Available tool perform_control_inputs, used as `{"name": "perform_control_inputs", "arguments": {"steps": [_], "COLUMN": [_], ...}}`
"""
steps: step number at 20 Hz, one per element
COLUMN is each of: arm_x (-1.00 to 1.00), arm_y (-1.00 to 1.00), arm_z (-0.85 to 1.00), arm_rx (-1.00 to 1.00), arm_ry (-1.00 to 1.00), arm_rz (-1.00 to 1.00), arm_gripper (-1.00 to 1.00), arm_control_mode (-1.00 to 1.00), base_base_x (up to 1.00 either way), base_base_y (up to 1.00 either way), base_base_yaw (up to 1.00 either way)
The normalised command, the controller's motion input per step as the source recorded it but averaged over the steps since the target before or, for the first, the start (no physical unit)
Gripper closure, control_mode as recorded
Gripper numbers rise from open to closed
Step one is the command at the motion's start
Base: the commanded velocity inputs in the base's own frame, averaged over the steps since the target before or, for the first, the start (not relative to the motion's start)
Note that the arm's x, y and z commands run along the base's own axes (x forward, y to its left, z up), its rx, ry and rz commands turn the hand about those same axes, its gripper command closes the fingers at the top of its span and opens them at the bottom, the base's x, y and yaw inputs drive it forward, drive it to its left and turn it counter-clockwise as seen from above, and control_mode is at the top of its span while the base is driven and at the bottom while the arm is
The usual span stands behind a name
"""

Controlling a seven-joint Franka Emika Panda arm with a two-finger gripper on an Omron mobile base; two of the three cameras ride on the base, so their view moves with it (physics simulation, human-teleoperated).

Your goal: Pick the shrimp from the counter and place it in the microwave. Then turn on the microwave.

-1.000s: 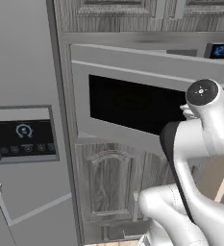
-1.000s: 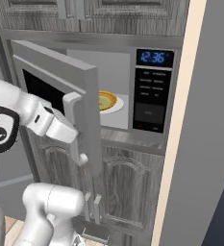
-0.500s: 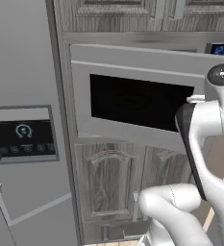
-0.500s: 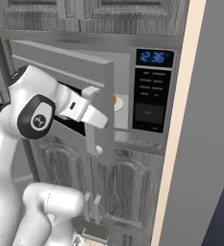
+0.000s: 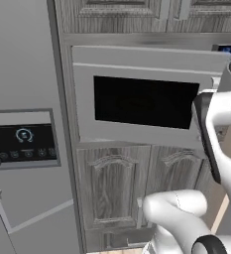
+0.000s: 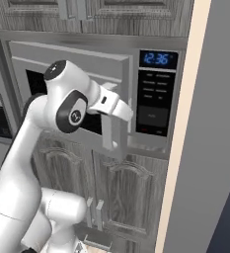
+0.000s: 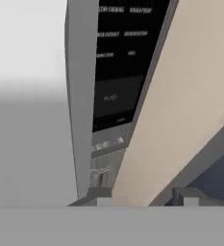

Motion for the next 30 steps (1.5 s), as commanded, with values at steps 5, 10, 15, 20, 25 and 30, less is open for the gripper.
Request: {"name": "perform_control_inputs", "arguments": {"steps": [5, 10, 15, 20, 25, 30], "arm_x": [0.71, 0.70, 0.68, 0.62, 0.51, 0.49], "arm_y": [-0.07, -0.04, 0.00, 0.01, 0.13, 0.23], "arm_z": [0.00, 0.00, 0.00, 0.00, 0.00, -0.02], "arm_rx": [0.06, 0.05, 0.04, 0.02, 0.00, 0.00], "arm_ry": [0.00, 0.00, 0.02, 0.00, 0.00, 0.00], "arm_rz": [0.11, 0.09, 0.06, 0.04, 0.02, 0.00], "arm_gripper": [-1.00, -1.00, -1.00, -1.00, -1.00, -1.00], "arm_control_mode": [-1.00, -1.00, -1.00, -1.00, -1.00, -1.00], "base_base_x": [0.00, 0.00, 0.00, 0.00, 0.00, 0.00], "base_base_y": [0.00, 0.00, 0.00, 0.00, 0.00, 0.00], "base_base_yaw": [0.00, 0.00, 0.00, 0.00, 0.00, 0.00]}}
